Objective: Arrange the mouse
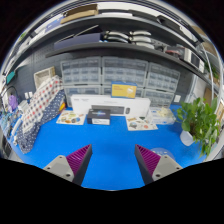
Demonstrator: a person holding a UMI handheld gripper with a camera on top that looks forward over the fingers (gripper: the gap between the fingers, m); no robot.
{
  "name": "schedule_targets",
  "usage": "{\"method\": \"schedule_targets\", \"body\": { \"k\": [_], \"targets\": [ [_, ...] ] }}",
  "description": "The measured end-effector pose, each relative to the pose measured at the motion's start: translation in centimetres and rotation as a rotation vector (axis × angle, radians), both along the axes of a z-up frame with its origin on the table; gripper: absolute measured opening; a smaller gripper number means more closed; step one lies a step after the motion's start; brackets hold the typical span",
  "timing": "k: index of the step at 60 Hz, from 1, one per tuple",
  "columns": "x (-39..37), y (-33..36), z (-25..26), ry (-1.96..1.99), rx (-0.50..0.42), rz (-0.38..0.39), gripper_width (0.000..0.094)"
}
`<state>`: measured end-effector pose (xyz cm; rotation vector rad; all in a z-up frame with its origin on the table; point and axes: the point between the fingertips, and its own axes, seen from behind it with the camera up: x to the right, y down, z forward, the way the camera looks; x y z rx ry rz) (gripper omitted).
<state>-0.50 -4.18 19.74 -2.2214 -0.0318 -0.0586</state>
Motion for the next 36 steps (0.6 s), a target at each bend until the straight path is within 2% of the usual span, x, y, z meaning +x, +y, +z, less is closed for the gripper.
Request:
{"method": "schedule_targets", "body": {
  "k": [21, 36],
  "targets": [
    [-10.7, -2.9, 2.4, 0.048, 0.050, 0.084, 0.0868],
    [-13.1, -4.1, 2.3, 0.045, 0.042, 0.104, 0.0869]
  ]
}}
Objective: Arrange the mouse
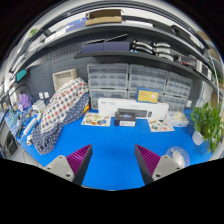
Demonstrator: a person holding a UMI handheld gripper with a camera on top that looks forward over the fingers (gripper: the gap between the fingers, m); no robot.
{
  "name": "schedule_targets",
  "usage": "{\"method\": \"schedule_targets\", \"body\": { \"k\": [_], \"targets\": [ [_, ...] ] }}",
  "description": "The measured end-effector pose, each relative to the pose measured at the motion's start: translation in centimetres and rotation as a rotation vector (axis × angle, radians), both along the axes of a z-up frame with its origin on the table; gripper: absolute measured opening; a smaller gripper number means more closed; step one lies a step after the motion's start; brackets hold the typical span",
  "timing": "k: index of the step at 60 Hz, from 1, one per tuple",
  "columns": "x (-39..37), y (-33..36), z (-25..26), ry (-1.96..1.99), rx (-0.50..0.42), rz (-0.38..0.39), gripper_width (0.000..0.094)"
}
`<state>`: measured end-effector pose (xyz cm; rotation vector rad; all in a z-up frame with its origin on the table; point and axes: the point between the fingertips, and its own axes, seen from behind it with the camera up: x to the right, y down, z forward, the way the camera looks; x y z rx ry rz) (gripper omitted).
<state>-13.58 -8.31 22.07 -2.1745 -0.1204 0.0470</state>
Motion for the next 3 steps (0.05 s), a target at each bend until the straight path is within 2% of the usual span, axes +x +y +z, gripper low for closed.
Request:
{"method": "schedule_targets", "body": {
  "k": [3],
  "targets": [
    [-0.02, -0.16, -0.16, -0.004, -0.005, -0.002, 0.0869]
  ]
}}
